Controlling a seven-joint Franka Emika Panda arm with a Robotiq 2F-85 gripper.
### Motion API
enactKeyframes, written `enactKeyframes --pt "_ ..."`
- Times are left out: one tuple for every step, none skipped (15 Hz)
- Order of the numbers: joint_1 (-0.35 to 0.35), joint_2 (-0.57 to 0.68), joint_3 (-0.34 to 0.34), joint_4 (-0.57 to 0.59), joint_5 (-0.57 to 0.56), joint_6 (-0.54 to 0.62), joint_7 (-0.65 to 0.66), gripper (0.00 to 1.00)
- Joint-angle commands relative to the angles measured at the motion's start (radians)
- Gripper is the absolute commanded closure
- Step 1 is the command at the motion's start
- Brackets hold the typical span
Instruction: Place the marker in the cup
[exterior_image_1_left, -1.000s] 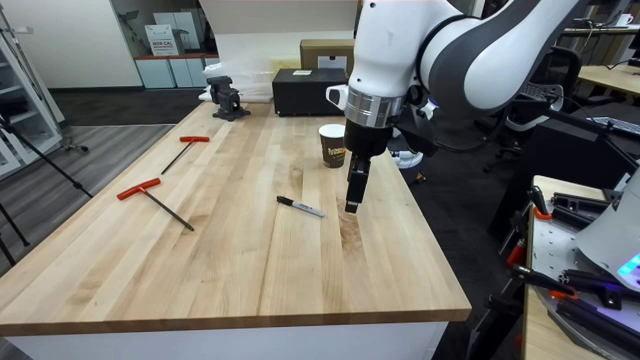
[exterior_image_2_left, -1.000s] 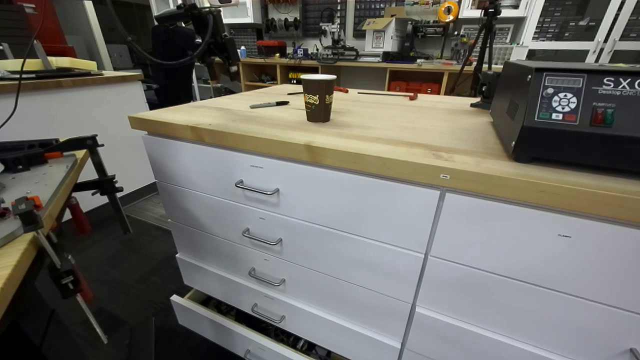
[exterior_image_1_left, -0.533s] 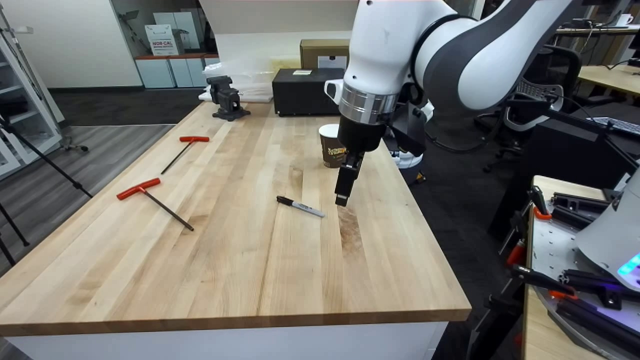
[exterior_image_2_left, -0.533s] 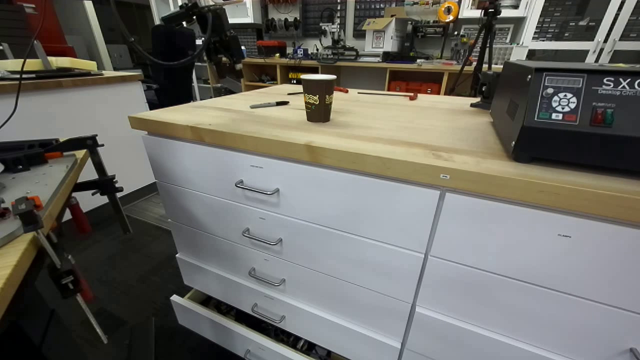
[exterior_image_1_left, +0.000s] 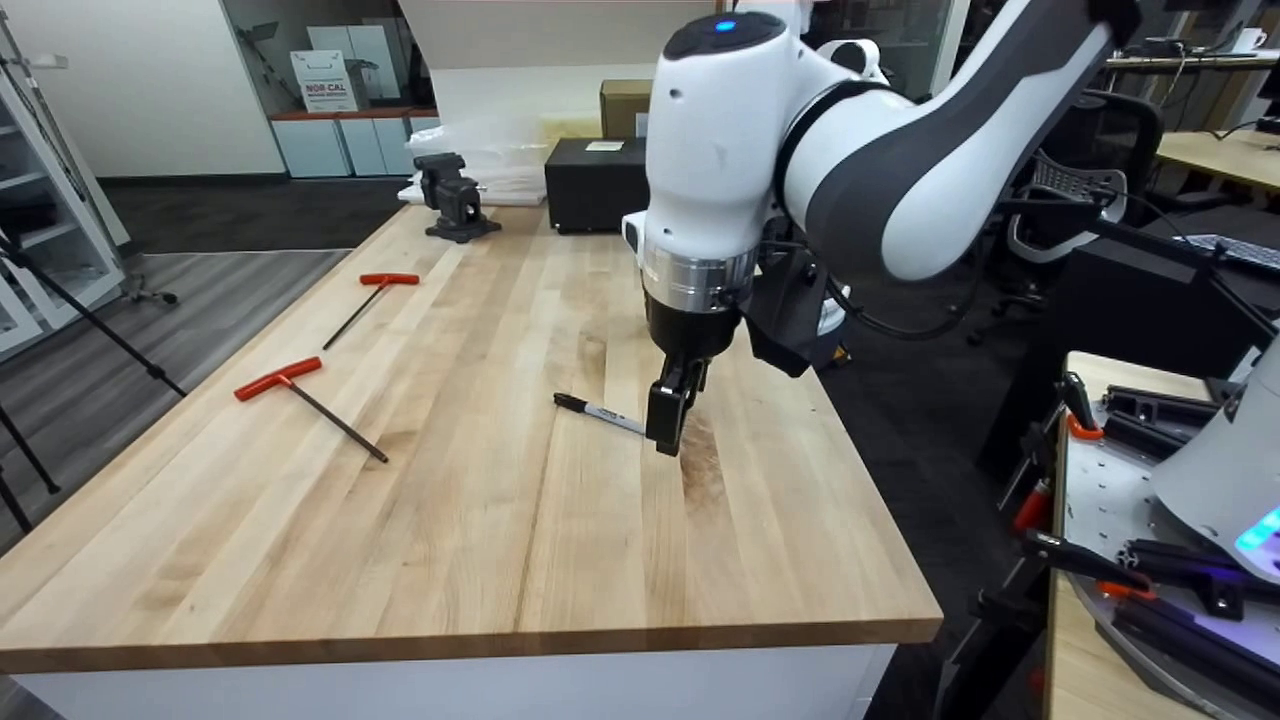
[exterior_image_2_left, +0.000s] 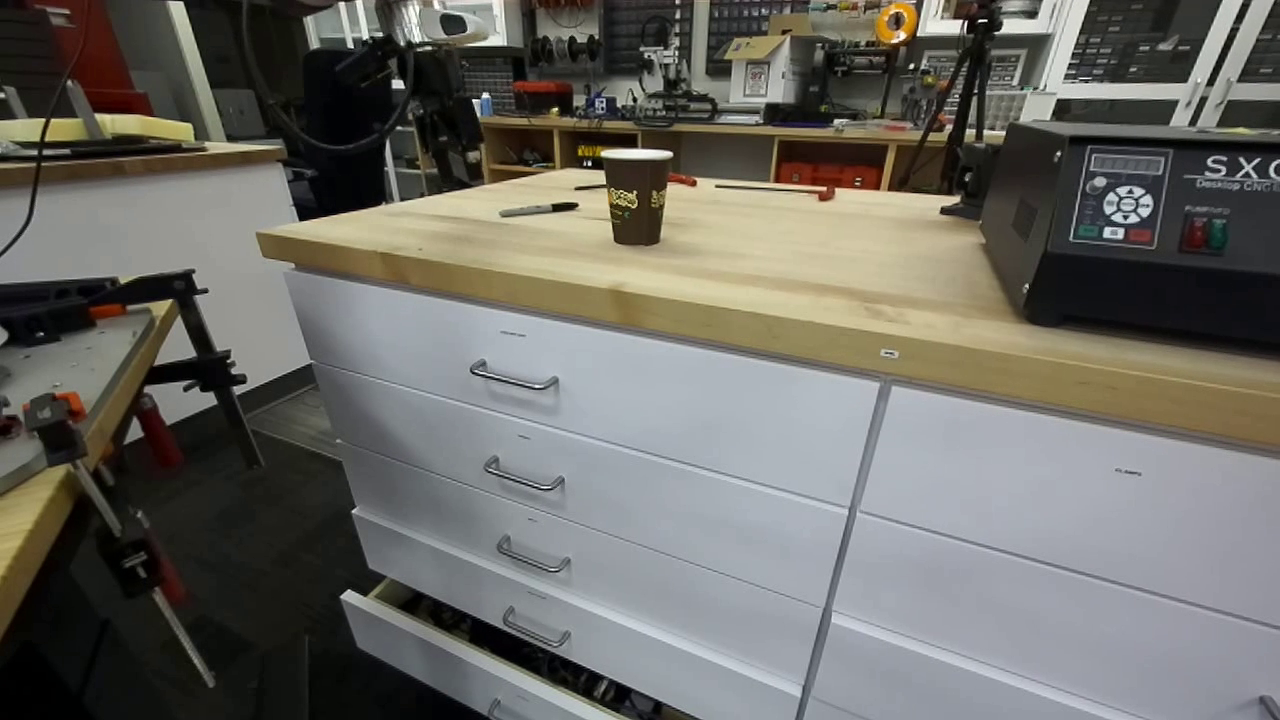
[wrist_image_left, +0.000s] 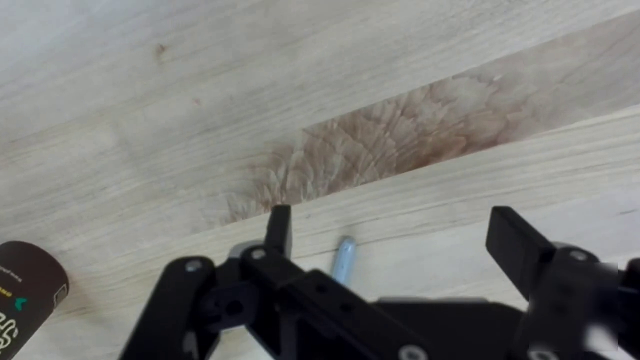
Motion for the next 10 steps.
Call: enactKeyframes --pt "0.046 0.090 -0.030 0.124 0.029 -0.138 0.060 0.00" --pt "0.049 0.113 -0.033 0.157 0.045 -0.167 0.070 0.00" --pt "0.050 0.129 -0.035 0.183 0.059 -0.188 0.076 0.00" --pt "0.048 0.146 -0.035 0.210 0.075 -0.205 0.080 0.00" --pt "0.043 0.161 -0.034 0.235 0.098 -0.214 0.075 0.00" --pt "0.037 0.172 -0.032 0.256 0.125 -0.214 0.069 0.00" --pt "0.030 0.184 -0.030 0.278 0.158 -0.208 0.065 0.00" --pt "0.026 0.195 -0.029 0.297 0.189 -0.204 0.062 0.00" --pt "0.014 0.202 -0.026 0.311 0.227 -0.191 0.049 0.00" --pt "0.006 0.208 -0.027 0.325 0.257 -0.181 0.041 0.00"
